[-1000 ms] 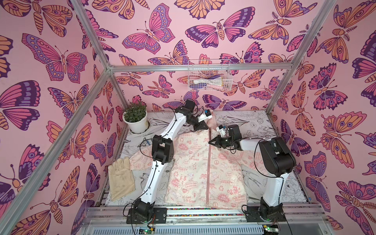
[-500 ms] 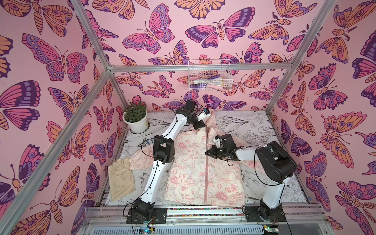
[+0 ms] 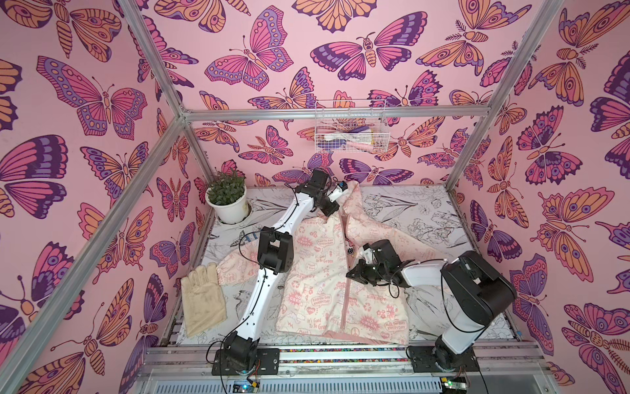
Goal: Unzip the jacket
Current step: Unzip the zipper on the jacket.
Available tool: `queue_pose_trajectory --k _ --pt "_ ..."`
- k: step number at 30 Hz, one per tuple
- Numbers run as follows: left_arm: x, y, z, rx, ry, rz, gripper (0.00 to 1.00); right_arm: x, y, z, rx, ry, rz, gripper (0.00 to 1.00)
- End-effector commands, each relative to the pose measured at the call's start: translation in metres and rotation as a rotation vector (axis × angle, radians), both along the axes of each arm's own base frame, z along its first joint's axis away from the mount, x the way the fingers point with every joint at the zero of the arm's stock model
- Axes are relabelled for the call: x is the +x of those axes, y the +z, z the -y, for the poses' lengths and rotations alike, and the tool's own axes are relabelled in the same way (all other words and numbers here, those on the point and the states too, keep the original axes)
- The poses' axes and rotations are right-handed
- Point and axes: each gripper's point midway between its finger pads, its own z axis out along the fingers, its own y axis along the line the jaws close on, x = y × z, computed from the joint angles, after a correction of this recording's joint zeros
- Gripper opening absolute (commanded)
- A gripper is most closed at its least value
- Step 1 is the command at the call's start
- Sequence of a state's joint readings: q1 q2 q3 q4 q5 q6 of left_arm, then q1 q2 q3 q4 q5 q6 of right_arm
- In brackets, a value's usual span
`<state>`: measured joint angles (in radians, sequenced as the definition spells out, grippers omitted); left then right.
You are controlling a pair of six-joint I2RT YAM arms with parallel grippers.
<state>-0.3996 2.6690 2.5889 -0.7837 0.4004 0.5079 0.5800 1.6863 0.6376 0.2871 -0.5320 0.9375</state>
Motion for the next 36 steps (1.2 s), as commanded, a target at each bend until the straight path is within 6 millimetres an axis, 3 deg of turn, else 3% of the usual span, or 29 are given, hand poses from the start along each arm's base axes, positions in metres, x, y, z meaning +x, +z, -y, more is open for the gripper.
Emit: queue_pose_trajectory --k 1,14,26,36 --pt "0.029 0.009 -0.014 0.007 0.088 0.087 0.00 -0.034 -0.005 0.004 -0.021 0.000 -0.094 0.00" --pt "0.032 -0.008 -0.027 0.041 0.160 0.056 0.00 -0.133 -0.006 -0.037 0.124 0.038 -0.254 0.00" --pt "0.023 -0.019 -0.031 0.071 0.114 0.046 0.00 -0.202 -0.017 -0.009 -0.029 0.035 -0.310 0.00" --pt "0.024 -0.017 -0.033 0.078 0.111 0.057 0.00 -0.227 -0.020 0.014 -0.110 0.062 -0.325 0.00"
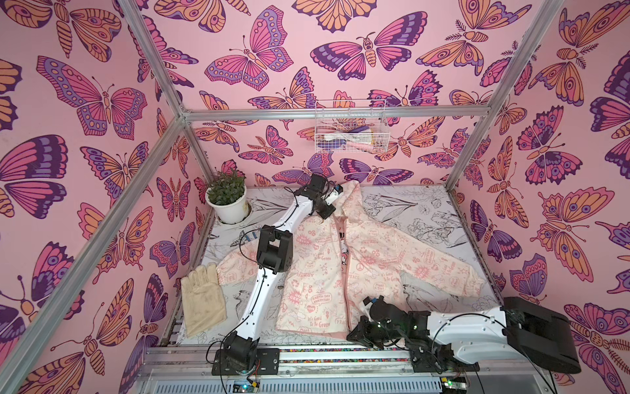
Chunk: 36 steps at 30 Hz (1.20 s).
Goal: Unzip the jacket
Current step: Unzip the zipper on the jacket, then adjust the jacket at the center of the board.
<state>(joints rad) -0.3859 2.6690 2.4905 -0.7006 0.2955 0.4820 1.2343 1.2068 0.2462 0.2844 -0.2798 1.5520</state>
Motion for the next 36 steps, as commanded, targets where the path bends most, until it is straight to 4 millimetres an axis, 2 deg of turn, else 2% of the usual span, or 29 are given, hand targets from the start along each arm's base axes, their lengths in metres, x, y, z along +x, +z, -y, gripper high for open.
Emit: queue_pose_trajectory --k 1,4,5,7,8,10,11,14,15,16,18,21,24,27,28,30,33,36 --pt "0.010 0.015 -0.010 0.005 0.012 0.053 0.00 -0.015 -0.022 0.029 -0.131 0.009 -0.052 0.00" --pt "0.009 0.015 -0.010 0.006 0.005 0.056 0.00 -0.017 -0.024 0.043 -0.196 0.027 -0.039 0.00" --pt "0.006 0.016 -0.008 0.000 -0.012 0.054 0.00 -0.017 -0.022 0.046 -0.209 0.039 -0.027 0.04" --pt "-0.002 0.018 -0.004 -0.017 -0.049 0.050 0.00 -0.014 -0.017 0.052 -0.229 0.056 0.016 0.38" --pt "-0.005 0.019 -0.003 -0.022 -0.060 0.053 0.00 -0.012 -0.012 0.055 -0.242 0.064 0.045 0.47" --pt "-0.011 0.025 -0.001 -0.041 -0.078 0.068 0.01 -0.005 -0.001 0.062 -0.271 0.073 0.107 0.56" --pt "-0.014 0.029 -0.001 -0.049 -0.088 0.085 0.14 -0.001 0.007 0.066 -0.279 0.082 0.144 0.59" --pt "-0.023 0.044 -0.007 -0.058 -0.091 0.172 0.40 0.017 0.029 0.079 -0.309 0.077 0.197 0.61" --pt "-0.024 0.053 -0.011 -0.062 -0.068 0.217 0.56 0.024 0.035 0.084 -0.321 0.069 0.215 0.61" --pt "-0.025 0.062 -0.018 -0.066 -0.035 0.269 1.00 0.034 0.041 0.090 -0.334 0.051 0.235 0.61" --pt "-0.027 0.086 -0.034 -0.080 0.054 0.352 1.00 0.054 0.048 0.097 -0.336 0.012 0.258 0.58" --pt "-0.039 0.110 -0.059 -0.103 0.185 0.387 0.99 0.096 0.051 0.105 -0.312 -0.070 0.271 0.54" --pt "-0.062 0.113 -0.074 -0.124 0.248 0.366 0.99 0.157 0.051 0.118 -0.264 -0.217 0.288 0.46" --pt "-0.084 0.102 -0.089 -0.129 0.320 0.323 0.99 0.222 0.049 0.145 -0.255 -0.377 0.302 0.34" --pt "-0.091 0.095 -0.095 -0.137 0.350 0.291 0.96 0.244 0.044 0.157 -0.278 -0.418 0.295 0.32" --pt "-0.104 0.082 -0.103 -0.156 0.394 0.232 0.90 0.276 0.035 0.167 -0.268 -0.440 0.268 0.28" --pt "-0.122 0.065 -0.114 -0.171 0.457 0.161 0.85 0.313 0.007 0.178 -0.257 -0.481 0.198 0.22" --pt "-0.138 0.061 -0.122 -0.169 0.481 0.154 0.86 0.334 -0.016 0.195 -0.248 -0.547 0.162 0.18"
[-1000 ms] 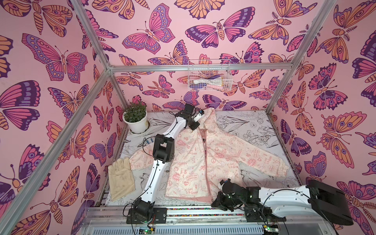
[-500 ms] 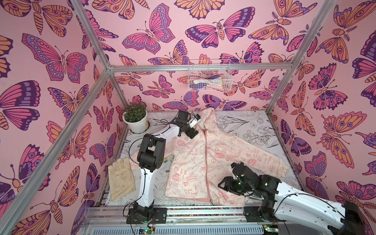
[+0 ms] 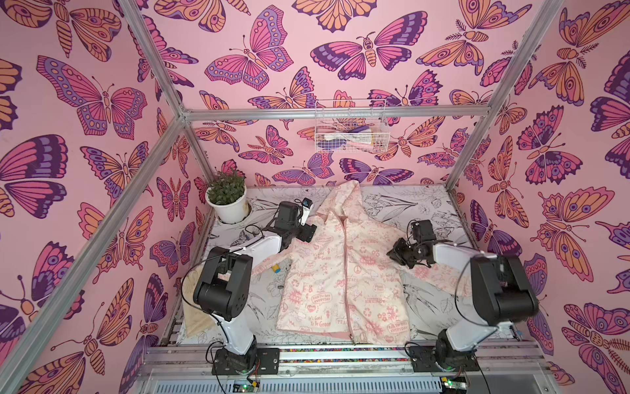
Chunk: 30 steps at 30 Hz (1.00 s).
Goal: Unzip the jacket
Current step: Adjust the jacket at the center of the board.
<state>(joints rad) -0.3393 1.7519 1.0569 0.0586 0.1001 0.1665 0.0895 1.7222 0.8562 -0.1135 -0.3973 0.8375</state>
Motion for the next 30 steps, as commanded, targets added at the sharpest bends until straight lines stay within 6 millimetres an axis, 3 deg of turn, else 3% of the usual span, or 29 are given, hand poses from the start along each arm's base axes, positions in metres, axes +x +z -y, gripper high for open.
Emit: queue_pose_trajectory --k 1,7,13,18,21,24,28,30 --pt "-0.010 0.015 -0.014 -0.045 0.084 0.023 0.87 0.020 -0.018 0.015 0.029 -0.030 0.011 0.17" --pt "-0.024 0.030 -0.050 -0.070 0.210 0.074 0.91 0.039 -0.023 0.062 -0.033 -0.129 0.023 0.13" --pt "-0.033 0.053 -0.076 -0.119 0.321 0.156 0.97 0.056 -0.001 0.101 -0.104 -0.136 0.086 0.12" --pt "-0.038 0.090 -0.108 -0.157 0.479 0.363 1.00 0.067 0.054 0.086 -0.164 0.059 0.266 0.39" --pt "-0.050 0.120 -0.129 -0.169 0.547 0.488 0.99 0.056 0.084 0.092 -0.357 0.124 0.373 0.47" --pt "-0.060 0.132 -0.140 -0.167 0.567 0.540 1.00 0.039 0.114 0.111 -0.645 0.106 0.505 0.51" --pt "-0.069 0.130 -0.154 -0.132 0.594 0.584 1.00 0.009 0.126 0.129 -0.849 0.046 0.669 0.55" --pt "-0.077 0.125 -0.173 -0.131 0.684 0.611 0.99 -0.007 0.121 0.138 -0.920 -0.030 0.761 0.56"
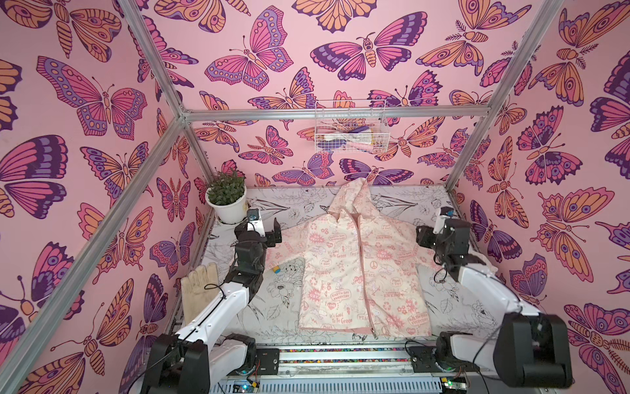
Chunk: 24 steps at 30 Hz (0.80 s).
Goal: Unzip the jacket
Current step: Adjust the jacket at the center of the board, then reset both arms
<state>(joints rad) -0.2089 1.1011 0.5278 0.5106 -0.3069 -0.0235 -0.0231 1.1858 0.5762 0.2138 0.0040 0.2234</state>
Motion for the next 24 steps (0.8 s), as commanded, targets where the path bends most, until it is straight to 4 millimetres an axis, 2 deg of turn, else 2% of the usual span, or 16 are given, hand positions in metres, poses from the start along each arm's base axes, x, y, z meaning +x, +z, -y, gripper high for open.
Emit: queue_pose_trajectory --k 1,3,4,5,8,9,10,11,13,14,15,16,19,20,21,24 --pt "-0.012 -0.010 -0.033 -0.011 0.147 0.042 1.00 -0.017 -0.015 0.032 -0.202 -0.132 0.130 0.58" --pt "-0.023 -0.025 -0.054 -0.063 0.235 0.065 1.00 -0.015 -0.026 0.035 -0.215 -0.152 0.166 0.60" --pt "-0.026 -0.026 -0.061 -0.090 0.265 0.088 1.00 -0.011 -0.028 0.027 -0.211 -0.100 0.147 0.60" --pt "-0.035 -0.046 -0.068 -0.090 0.292 0.062 1.00 -0.006 -0.029 0.022 -0.199 -0.070 0.122 0.60" --pt "-0.045 -0.069 -0.076 -0.080 0.329 0.039 1.00 0.006 -0.036 0.023 -0.164 -0.083 0.136 0.61" --pt "-0.046 -0.069 -0.078 -0.070 0.340 0.049 1.00 0.008 -0.044 0.021 -0.160 -0.072 0.156 0.61" --pt "-0.047 -0.068 -0.076 -0.076 0.329 0.052 1.00 0.009 -0.051 0.020 -0.161 -0.065 0.170 0.62" --pt "-0.047 -0.069 -0.074 -0.077 0.315 0.044 1.00 0.013 -0.049 0.016 -0.168 -0.046 0.219 0.62" --pt "-0.048 -0.069 -0.076 -0.060 0.327 0.042 1.00 0.015 -0.058 0.007 -0.170 0.013 0.120 0.63" --pt "-0.047 -0.069 -0.077 -0.043 0.328 0.046 1.00 0.018 -0.060 0.005 -0.168 0.030 0.093 0.71" --pt "-0.046 -0.068 -0.075 -0.031 0.317 0.045 1.00 0.023 -0.057 0.001 -0.168 0.048 0.130 0.99" --pt "-0.043 -0.070 -0.071 -0.006 0.289 0.027 1.00 0.023 -0.057 0.001 -0.165 0.049 0.143 0.99" --pt "-0.042 -0.099 -0.070 0.007 0.288 -0.068 0.99 0.020 -0.059 -0.002 -0.171 0.074 0.099 0.99" --pt "-0.042 -0.098 -0.073 0.013 0.302 -0.038 0.99 0.021 -0.058 -0.003 -0.172 0.075 0.112 0.99" --pt "-0.043 -0.097 -0.066 0.026 0.269 -0.009 0.99 0.021 -0.058 -0.003 -0.173 0.076 0.115 0.99" --pt "-0.039 -0.111 -0.062 0.050 0.228 -0.012 1.00 0.020 -0.058 -0.005 -0.179 0.081 0.113 0.99"
